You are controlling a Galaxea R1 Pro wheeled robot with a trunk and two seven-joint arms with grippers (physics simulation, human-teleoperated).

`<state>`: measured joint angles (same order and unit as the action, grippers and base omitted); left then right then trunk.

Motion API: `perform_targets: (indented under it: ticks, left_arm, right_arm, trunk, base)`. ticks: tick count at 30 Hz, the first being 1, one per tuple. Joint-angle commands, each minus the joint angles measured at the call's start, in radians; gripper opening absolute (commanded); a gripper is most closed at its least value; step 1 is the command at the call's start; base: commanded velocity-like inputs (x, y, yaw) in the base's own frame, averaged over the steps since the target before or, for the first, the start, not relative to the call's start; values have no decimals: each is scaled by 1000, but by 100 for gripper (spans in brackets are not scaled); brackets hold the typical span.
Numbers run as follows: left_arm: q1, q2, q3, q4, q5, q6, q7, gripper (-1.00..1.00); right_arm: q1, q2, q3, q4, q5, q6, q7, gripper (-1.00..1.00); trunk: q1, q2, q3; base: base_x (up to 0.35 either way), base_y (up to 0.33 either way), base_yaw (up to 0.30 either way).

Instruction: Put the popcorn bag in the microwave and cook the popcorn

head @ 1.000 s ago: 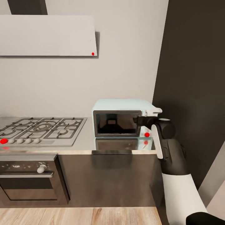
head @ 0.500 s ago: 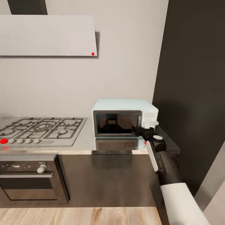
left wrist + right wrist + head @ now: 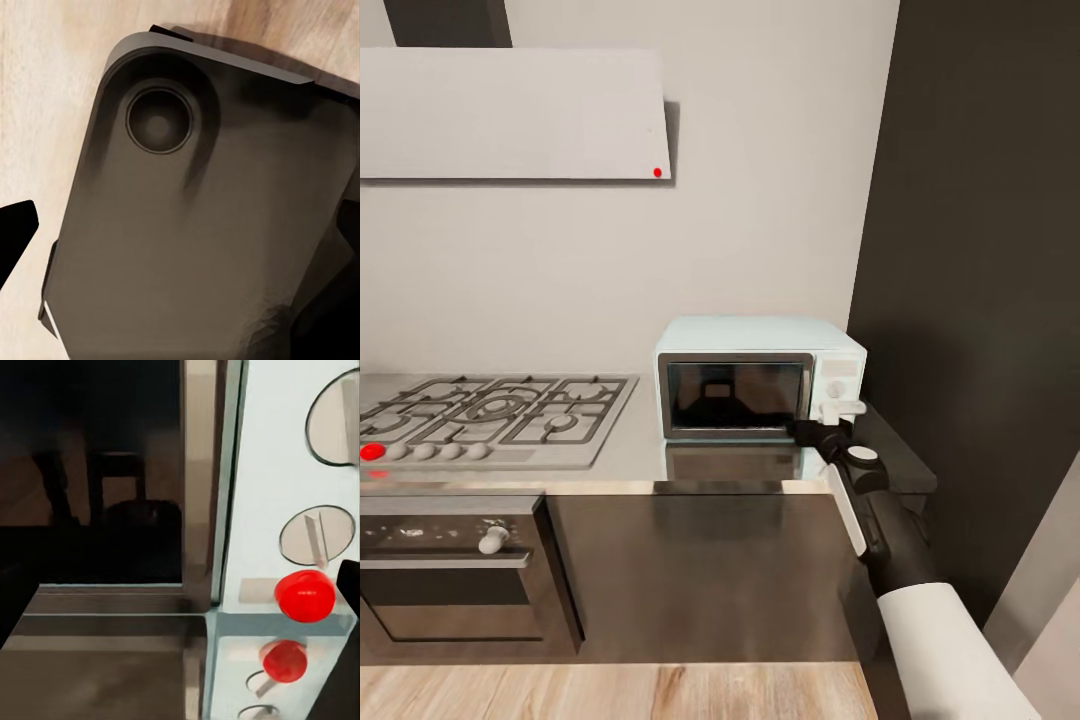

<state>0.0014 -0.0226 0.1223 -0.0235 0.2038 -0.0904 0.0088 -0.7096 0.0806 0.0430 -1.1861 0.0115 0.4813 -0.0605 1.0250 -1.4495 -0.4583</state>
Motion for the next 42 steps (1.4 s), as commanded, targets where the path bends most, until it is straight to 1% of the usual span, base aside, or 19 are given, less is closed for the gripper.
perform_targets:
  ticks: [1,16,24,31,42]
  left_arm:
    - [0,-1,8,-1,0,-2,1,100]
    - [0,0,8,-1,0,-2,2,100]
    - [0,1,7,-1,0,-2,1,100]
    - [0,1,7,-1,0,-2,0,100]
    - [0,3,7,-1,-1,-2,0,100]
  right_arm:
    - [-1,-1,2,-1,1,6,-5,100]
    - [-1,-1,3,-1,-3,7,-14,100]
    - [-1,6,3,-1,-4,7,-20,100]
    - [-1,5,3,0,-5,7,-22,100]
    - [-1,-1,1,0,-5,6,-19,100]
  trunk:
    - [0,-1,-1]
    - [0,-1,-1]
    - [0,-1,-1]
    - [0,-1,-1]
    - [0,-1,-1]
  base:
    - [0,0,0]
    - [0,-35,0]
    - [4,0,0]
    - [125,70,0]
    - [135,5,0]
